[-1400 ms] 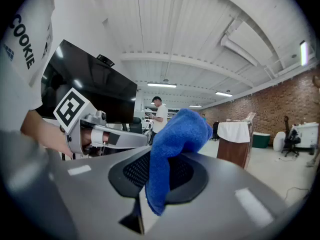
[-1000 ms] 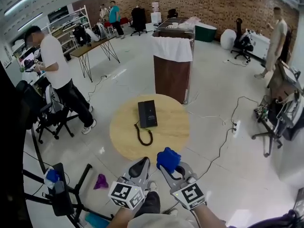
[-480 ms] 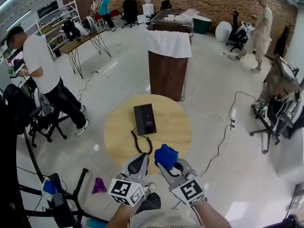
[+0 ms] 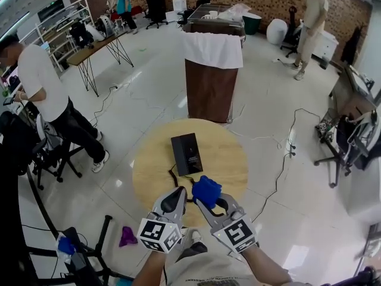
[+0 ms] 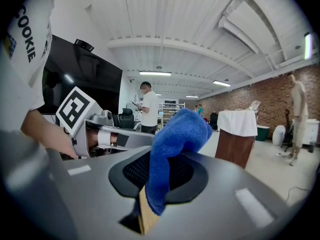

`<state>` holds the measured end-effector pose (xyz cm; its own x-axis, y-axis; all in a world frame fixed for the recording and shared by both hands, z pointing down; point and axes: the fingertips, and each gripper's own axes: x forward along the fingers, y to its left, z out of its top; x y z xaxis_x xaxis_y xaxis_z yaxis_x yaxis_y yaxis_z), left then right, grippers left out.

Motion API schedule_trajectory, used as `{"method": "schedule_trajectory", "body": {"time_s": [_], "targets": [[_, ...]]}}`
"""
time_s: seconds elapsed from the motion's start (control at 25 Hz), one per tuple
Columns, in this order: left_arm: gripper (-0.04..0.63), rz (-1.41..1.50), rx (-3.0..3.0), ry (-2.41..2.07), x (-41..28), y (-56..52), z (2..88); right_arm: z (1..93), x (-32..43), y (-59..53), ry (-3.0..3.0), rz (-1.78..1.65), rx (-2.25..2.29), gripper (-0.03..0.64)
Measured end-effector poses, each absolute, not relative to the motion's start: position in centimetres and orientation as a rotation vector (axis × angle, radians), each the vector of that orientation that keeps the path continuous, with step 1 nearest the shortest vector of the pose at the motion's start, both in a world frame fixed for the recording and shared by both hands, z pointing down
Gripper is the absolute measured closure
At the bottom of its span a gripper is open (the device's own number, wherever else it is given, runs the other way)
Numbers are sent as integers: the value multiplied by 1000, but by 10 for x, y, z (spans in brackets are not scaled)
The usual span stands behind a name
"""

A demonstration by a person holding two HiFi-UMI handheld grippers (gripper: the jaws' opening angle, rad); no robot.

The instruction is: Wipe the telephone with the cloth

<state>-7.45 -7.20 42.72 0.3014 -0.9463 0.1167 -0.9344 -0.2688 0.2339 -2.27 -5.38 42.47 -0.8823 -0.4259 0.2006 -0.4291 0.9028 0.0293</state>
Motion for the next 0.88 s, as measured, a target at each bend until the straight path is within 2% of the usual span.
{"method": "schedule_trajectory", "body": {"time_s": [0.48, 0.64, 0.84, 0.88], "targets": [[579, -87, 2270, -1586, -111, -117, 461, 438, -53, -92, -2836, 26, 692, 557], [521, -77, 2242, -1486, -119, -131, 486, 445, -58, -100, -2826, 35, 700, 557], [509, -55, 2184, -1413, -132, -148, 522, 455, -62, -108, -2795, 64, 723, 557], [482, -55, 2178, -1396, -135, -152, 528, 457, -63, -110, -2789, 69, 729, 557]]}}
